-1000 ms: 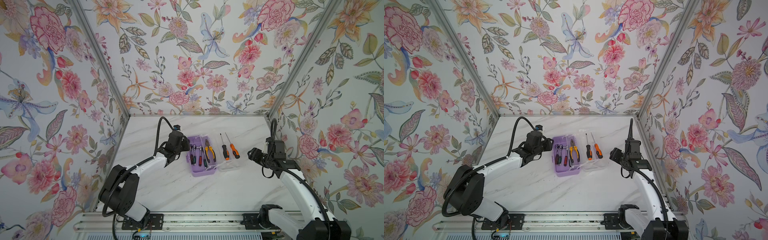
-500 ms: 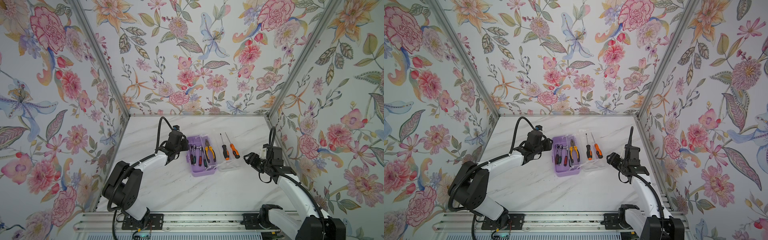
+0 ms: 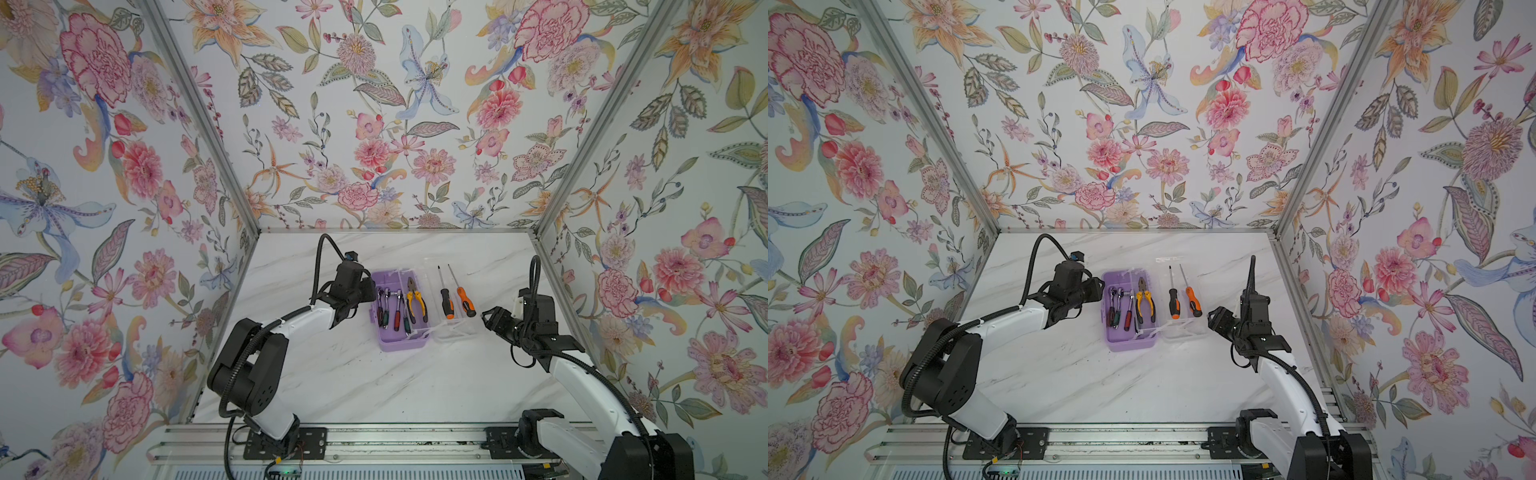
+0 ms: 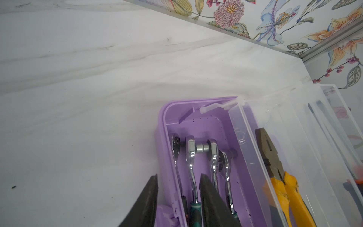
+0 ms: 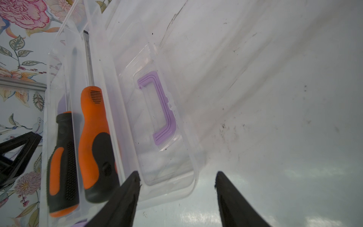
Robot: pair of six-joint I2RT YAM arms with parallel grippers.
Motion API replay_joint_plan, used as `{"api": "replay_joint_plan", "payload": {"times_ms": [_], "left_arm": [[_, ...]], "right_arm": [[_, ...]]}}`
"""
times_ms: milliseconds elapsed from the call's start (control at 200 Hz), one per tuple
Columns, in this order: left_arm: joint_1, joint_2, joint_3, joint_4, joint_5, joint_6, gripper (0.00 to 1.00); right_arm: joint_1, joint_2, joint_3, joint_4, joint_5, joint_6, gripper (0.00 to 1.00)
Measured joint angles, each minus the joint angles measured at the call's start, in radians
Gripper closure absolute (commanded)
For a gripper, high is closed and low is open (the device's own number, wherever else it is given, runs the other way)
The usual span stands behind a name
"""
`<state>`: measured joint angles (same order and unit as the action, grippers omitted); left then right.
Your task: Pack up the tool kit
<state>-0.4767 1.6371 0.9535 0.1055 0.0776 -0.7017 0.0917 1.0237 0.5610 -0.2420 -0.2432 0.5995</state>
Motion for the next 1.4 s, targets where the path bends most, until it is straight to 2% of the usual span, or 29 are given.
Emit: {"api": "replay_joint_plan", "payload": {"times_ms": [631, 1006, 1256, 1336, 1401], "left_arm": [[0.043, 0.080, 0.060, 0.000, 0.023, 0.012, 0.62], [0.075, 0.122, 0.074, 0.003, 0.043, 0.033, 0.62], [0.076, 0.167, 0.089, 0.040, 0.084, 0.033, 0.62], [0.076, 0.185, 0.090, 0.053, 0.102, 0.033, 0.62], [0.076, 0.194, 0.090, 0.057, 0.112, 0.032, 0.65]], "right_arm": [[0.003, -0.031, -0.039, -0.048, 0.004, 0.011, 0.41], [0.035, 0.154, -0.073, 0.127, -0.068, 0.012, 0.45], [0.059, 0.270, -0.073, 0.249, -0.067, 0.022, 0.61], [0.059, 0.303, -0.073, 0.278, -0.055, 0.020, 0.78], [0.056, 0.319, -0.072, 0.308, -0.037, 0.024, 0.99]]}}
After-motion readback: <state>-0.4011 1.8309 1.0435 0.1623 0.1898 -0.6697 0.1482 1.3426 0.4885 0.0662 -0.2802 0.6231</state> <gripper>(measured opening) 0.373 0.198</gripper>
